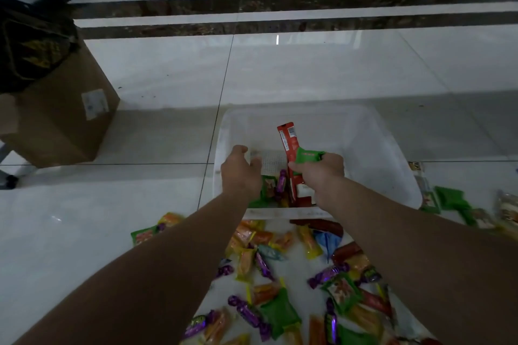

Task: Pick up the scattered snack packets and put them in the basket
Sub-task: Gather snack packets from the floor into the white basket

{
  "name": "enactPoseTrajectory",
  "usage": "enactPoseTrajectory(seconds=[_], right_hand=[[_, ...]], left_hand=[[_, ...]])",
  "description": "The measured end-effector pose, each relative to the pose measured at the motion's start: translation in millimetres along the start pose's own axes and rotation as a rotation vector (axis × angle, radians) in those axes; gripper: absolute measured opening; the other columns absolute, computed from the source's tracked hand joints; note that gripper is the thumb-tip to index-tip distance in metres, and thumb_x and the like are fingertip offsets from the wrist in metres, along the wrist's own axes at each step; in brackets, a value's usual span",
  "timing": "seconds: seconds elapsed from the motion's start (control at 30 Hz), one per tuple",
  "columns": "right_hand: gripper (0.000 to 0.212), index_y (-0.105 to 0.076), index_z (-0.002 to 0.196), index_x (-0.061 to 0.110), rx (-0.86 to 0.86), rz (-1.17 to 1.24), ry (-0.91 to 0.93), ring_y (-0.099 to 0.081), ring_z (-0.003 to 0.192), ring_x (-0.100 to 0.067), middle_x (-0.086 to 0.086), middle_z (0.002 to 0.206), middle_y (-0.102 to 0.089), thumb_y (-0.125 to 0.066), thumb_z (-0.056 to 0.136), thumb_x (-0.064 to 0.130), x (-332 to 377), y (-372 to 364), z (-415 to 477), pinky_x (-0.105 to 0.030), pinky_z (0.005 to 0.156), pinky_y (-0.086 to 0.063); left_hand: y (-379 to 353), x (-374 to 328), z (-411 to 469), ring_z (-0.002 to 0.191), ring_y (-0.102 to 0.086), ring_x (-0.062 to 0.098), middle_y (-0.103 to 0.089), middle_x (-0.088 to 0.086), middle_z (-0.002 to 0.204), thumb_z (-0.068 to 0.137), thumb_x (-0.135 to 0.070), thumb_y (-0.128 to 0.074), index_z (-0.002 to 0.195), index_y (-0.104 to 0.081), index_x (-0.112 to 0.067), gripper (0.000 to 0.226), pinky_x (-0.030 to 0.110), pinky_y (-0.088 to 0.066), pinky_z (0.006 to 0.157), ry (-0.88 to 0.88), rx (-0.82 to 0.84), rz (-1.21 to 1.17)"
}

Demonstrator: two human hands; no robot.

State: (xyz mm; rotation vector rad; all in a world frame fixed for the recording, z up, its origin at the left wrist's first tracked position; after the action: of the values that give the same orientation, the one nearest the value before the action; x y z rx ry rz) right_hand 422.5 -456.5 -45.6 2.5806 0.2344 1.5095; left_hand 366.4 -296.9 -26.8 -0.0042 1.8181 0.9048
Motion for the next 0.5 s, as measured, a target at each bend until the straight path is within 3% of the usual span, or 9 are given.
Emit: enactPoseTrajectory(seconds=[0.13, 0.23, 0.3, 0.37, 0.5], right_hand=[[0.035, -0.064, 0.105, 0.007, 0.004, 0.016, -0.028, -0.059, 0.079, -0.016, -0.007, 0.099, -0.066, -0.082, 0.075, 0.014, 1, -9, 3, -0.024, 0.065, -0.044], [0.04, -0.064, 0.109, 0.009, 0.016, 0.015, 0.016, -0.06, 0.081, -0.015, -0.008, 0.105, -0.067, -0.082, 0.075, 0.017, 8, -18, 3, -0.024, 0.061, -0.046], [0.058, -0.055, 0.126, 0.014, 0.001, 0.017, 0.068, -0.06, 0.103, -0.02, -0.007, 0.124, -0.06, -0.082, 0.075, 0.022, 11, -22, 3, -0.032, 0.083, -0.052], [0.07, -0.045, 0.139, 0.019, -0.009, -0.022, 0.126, -0.05, 0.124, -0.022, -0.005, 0.14, -0.049, -0.079, 0.078, 0.026, 13, -26, 2, -0.036, 0.105, -0.043], [0.058, -0.046, 0.139, 0.022, 0.026, -0.107, 0.229, -0.047, 0.128, -0.021, -0.005, 0.145, -0.045, -0.07, 0.087, 0.029, 20, -40, -10, -0.035, 0.109, -0.039]], left_hand=[[7, 7, 2, 0.101, -0.05, 0.01, -0.053, 0.006, 0.133, 0.093, -0.016, -0.06, 0.135, -0.048, -0.018, 0.043, 0.023, -0.047, 0.082, -0.061, 0.064, 0.029], [16, 12, 3, 0.118, -0.051, 0.016, -0.051, 0.003, 0.136, 0.091, -0.019, -0.062, 0.135, -0.048, -0.022, 0.046, 0.028, -0.047, 0.092, -0.087, 0.068, 0.031], [22, 13, 3, 0.124, -0.049, 0.018, -0.051, 0.002, 0.138, 0.09, -0.021, -0.064, 0.135, -0.048, -0.023, 0.047, 0.034, -0.045, 0.1, -0.118, 0.069, 0.024], [29, 13, 2, 0.125, -0.048, 0.017, -0.05, 0.001, 0.139, 0.09, -0.022, -0.065, 0.134, -0.048, -0.024, 0.048, 0.036, -0.043, 0.103, -0.139, 0.071, 0.01], [50, 16, -4, 0.127, -0.046, 0.016, -0.05, -0.003, 0.139, 0.089, -0.026, -0.065, 0.134, -0.048, -0.029, 0.047, 0.039, -0.042, 0.104, -0.143, 0.043, -0.006]])
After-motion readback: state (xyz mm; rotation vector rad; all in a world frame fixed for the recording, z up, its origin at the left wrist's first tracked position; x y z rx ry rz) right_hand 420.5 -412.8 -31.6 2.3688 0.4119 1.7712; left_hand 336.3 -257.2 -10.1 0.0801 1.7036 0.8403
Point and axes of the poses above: each hand's wrist, its own z-axis towards the middle knuckle, its own y-axis out of the back of the hand, x = y × z, the point moved 5 cm from there along z, towards the middle knuckle
